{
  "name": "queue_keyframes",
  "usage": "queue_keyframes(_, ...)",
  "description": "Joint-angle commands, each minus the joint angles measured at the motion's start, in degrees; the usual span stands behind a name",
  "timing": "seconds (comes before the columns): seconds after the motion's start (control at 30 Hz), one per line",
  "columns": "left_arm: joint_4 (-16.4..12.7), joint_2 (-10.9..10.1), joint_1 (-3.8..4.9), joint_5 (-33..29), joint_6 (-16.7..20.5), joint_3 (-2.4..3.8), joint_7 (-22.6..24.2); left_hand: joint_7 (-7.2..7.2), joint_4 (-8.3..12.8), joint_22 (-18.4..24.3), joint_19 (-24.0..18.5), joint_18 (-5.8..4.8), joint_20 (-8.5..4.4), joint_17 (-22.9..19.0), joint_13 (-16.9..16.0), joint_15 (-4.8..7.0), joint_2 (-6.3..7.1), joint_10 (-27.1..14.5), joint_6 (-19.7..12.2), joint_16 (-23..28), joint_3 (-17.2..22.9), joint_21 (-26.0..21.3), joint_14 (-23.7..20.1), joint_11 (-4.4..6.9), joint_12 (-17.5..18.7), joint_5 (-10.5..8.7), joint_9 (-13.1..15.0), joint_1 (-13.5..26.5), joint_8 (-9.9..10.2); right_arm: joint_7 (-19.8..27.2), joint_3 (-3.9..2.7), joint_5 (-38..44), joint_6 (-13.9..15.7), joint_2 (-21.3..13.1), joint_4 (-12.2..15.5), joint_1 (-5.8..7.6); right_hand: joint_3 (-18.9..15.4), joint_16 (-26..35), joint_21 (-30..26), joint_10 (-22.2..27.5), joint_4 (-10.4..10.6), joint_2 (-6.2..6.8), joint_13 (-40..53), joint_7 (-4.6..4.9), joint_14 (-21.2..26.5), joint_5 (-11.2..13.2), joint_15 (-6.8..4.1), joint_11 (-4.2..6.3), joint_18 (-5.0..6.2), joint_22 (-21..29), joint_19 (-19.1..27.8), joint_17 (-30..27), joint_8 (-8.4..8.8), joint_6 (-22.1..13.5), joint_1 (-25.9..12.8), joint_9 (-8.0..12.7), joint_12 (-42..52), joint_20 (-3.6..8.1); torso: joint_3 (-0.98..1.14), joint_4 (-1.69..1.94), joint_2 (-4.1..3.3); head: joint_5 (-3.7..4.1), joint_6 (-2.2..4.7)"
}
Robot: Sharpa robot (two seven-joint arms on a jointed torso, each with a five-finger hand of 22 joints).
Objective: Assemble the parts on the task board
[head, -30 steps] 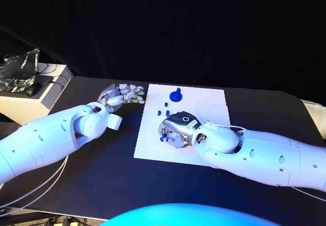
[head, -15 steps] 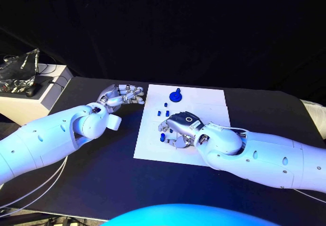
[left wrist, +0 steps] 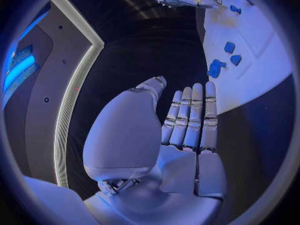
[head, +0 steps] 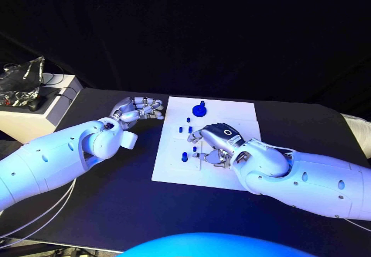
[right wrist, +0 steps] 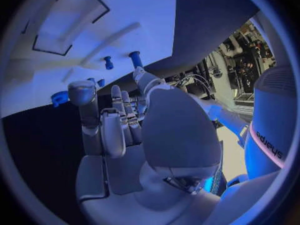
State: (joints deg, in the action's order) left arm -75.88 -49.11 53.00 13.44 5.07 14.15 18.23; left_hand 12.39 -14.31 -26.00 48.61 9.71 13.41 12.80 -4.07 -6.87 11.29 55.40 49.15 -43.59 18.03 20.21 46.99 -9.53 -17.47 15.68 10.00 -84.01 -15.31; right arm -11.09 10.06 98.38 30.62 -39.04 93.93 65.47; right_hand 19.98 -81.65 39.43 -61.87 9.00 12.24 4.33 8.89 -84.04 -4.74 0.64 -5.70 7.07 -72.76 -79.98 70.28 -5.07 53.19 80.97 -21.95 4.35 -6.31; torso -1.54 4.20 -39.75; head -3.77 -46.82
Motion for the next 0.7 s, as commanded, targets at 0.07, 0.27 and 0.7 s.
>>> queue_keyframes(0.07,-0.02,0.14,0.02,-0.17,-1.16,0.04,0.29,0.29,-0.36,0.07,0.51,0.58,0.04,0.05,0.07,-0.25,-0.68,-0.42,0.20,0.26,0.01,-0.22,-0.04,-0.13,0.31,-0.21,-0.02,0.07,-0.39,3.02,-0.52,-12.19,5.17,-2.85,1.47,1.05,1.46,-0.98,3.27,-6.24,1.65,-0.24,0.88,0.84,-2.33,-2.50,-0.06,0.27,-0.02,-1.07,-1.52,1.93,-0.43,1.64,0.27,0.17,1.87,0.24,0.04,-0.10,0.05,0.43,0.51)
queue_keyframes(0.27,0.09,0.26,0.00,-0.17,-1.27,0.04,0.67,0.25,-0.38,0.12,0.56,0.58,0.04,0.09,0.07,-0.23,-0.63,-0.50,0.23,0.29,-0.08,-0.31,-0.06,-0.10,0.35,-0.25,-0.02,0.02,-0.45,6.45,-0.85,-28.94,1.09,-7.11,1.70,3.12,4.59,-2.43,7.39,-12.45,2.97,-0.36,2.78,0.25,-2.98,-5.73,-0.97,1.51,-0.58,-2.77,-2.50,4.81,-1.58,2.26,0.45,-0.02,3.69,0.97,0.12,-0.24,0.22,1.00,1.10)
queue_keyframes(0.7,-3.65,-0.64,-2.02,0.87,1.10,0.08,4.34,-0.93,-1.13,0.48,1.07,0.63,-0.12,0.59,-0.05,0.38,-0.27,1.86,0.67,0.30,-0.70,-0.96,0.38,0.88,-0.27,-0.06,-0.06,0.10,-0.89,-6.20,-0.92,-40.53,-18.19,-17.33,2.35,4.88,-4.78,-5.98,16.93,-20.15,7.79,-4.44,67.30,-3.98,-4.70,-9.31,-4.07,5.31,-2.03,-7.28,-4.82,12.99,-15.20,2.37,-15.72,-12.97,65.66,3.76,0.70,-0.99,0.85,4.30,2.96)
